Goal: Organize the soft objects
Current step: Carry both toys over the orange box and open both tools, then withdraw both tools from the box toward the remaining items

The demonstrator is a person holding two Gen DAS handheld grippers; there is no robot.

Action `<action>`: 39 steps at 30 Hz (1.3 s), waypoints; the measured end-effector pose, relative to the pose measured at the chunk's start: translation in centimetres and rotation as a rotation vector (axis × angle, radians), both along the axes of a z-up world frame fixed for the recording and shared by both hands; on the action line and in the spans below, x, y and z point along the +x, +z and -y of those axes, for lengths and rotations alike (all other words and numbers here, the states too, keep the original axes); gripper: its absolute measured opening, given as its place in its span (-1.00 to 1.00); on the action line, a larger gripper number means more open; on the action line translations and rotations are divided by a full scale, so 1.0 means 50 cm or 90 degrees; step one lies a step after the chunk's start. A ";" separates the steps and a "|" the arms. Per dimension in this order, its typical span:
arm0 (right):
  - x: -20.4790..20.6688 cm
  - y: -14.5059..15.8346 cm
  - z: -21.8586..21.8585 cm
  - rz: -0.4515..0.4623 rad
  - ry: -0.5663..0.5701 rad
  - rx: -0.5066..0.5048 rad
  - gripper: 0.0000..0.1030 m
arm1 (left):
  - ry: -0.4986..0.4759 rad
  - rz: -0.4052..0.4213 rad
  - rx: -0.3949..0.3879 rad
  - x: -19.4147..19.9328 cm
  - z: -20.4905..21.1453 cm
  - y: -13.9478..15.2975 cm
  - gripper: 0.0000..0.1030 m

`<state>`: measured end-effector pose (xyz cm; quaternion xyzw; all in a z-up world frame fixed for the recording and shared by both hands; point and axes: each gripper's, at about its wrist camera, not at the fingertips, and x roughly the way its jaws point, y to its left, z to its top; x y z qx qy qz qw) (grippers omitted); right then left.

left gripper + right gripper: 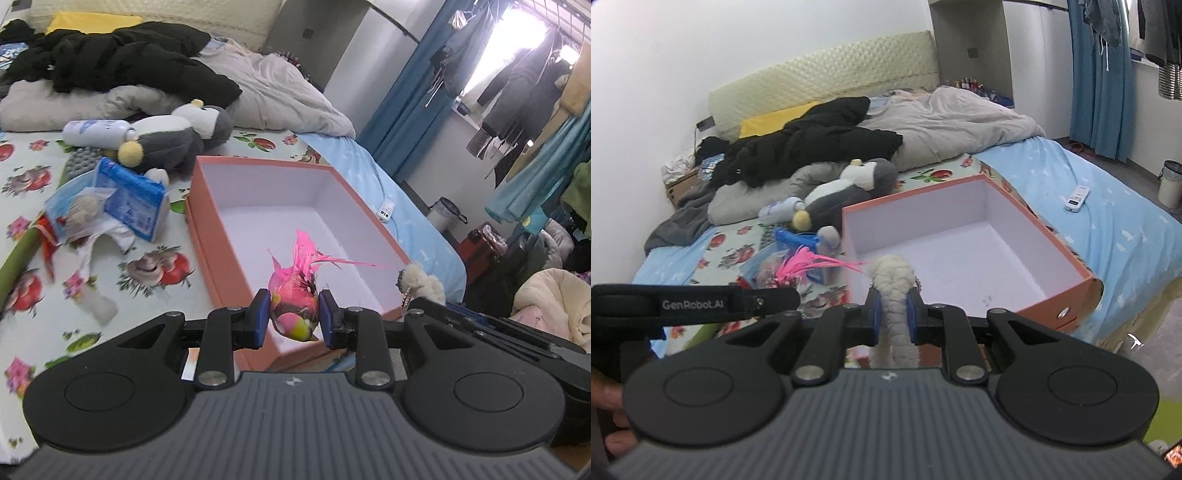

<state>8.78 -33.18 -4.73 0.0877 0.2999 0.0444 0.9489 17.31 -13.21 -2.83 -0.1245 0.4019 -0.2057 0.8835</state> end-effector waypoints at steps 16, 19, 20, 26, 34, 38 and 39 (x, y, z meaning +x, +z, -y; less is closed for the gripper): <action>0.254 -0.121 0.119 -0.096 -0.006 -0.001 -0.63 | -0.042 -0.069 0.053 0.290 0.158 -0.126 -0.36; 0.296 -0.156 0.122 -0.118 0.003 -0.006 -0.63 | -0.044 -0.078 0.062 0.329 0.170 -0.152 -0.36; 0.306 -0.165 0.122 -0.123 0.007 -0.007 -0.63 | -0.044 -0.080 0.065 0.338 0.172 -0.160 -0.36; 0.348 -0.204 0.117 -0.153 0.009 0.004 -0.46 | -0.037 -0.097 0.070 0.369 0.163 -0.189 -0.34; 0.328 -0.183 0.112 -0.147 -0.004 0.015 -0.24 | -0.026 -0.079 0.068 0.329 0.130 -0.146 -0.29; 0.290 -0.146 0.102 -0.123 -0.005 0.014 -0.24 | -0.020 -0.054 0.064 0.279 0.104 -0.103 -0.29; 0.278 -0.135 0.098 -0.115 -0.006 0.015 -0.24 | -0.020 -0.048 0.063 0.262 0.098 -0.090 -0.29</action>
